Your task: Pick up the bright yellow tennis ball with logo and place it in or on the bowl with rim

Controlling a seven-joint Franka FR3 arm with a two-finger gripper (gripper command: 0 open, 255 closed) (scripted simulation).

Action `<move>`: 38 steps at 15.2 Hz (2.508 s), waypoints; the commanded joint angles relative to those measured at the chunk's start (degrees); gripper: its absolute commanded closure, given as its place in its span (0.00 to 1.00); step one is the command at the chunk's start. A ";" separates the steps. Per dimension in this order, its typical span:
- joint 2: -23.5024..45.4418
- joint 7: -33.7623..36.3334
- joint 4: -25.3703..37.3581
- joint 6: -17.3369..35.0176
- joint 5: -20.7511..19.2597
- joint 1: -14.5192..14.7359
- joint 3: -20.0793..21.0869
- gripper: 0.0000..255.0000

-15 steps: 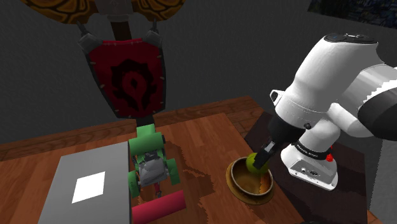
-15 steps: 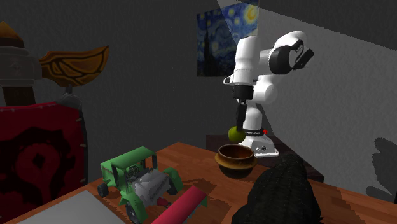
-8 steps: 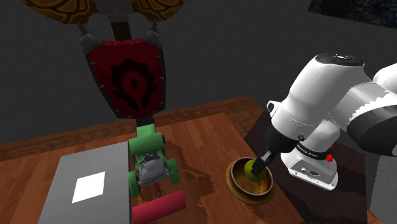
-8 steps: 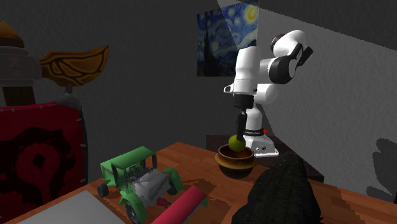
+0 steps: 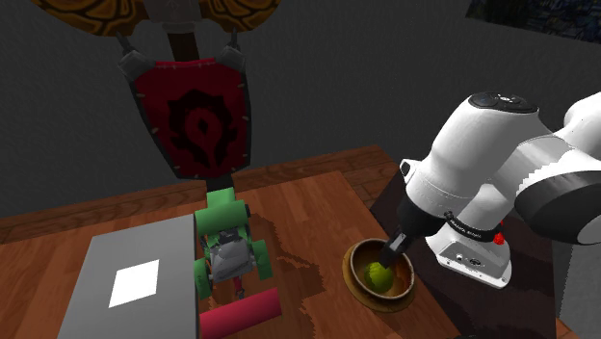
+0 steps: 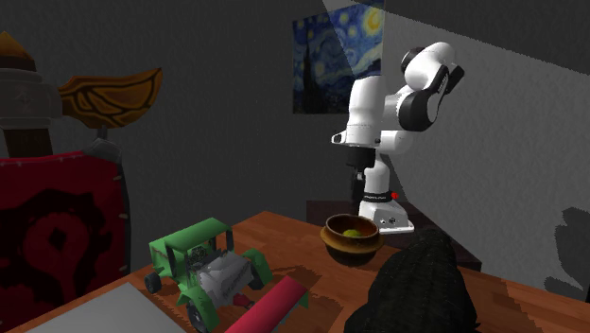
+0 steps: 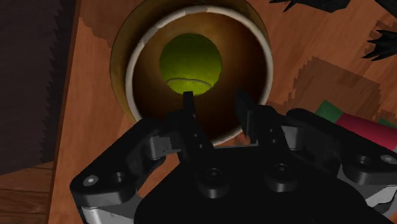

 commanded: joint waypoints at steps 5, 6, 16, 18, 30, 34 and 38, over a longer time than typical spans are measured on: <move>16.66 -1.41 2.17 8.96 0.80 -6.33 6.65 0.00; 18.14 -1.57 2.09 10.54 1.19 -6.69 7.34 0.00; 28.98 -2.45 2.07 21.68 2.74 -10.80 12.80 0.00; 28.92 -2.54 2.09 21.62 2.88 -10.93 12.96 0.00; 28.70 -2.89 2.16 21.40 3.40 -11.39 13.55 1.00; 21.90 -2.57 2.28 14.37 2.86 -8.98 10.44 1.00; 16.04 -1.95 2.70 8.03 1.38 -7.46 7.59 1.00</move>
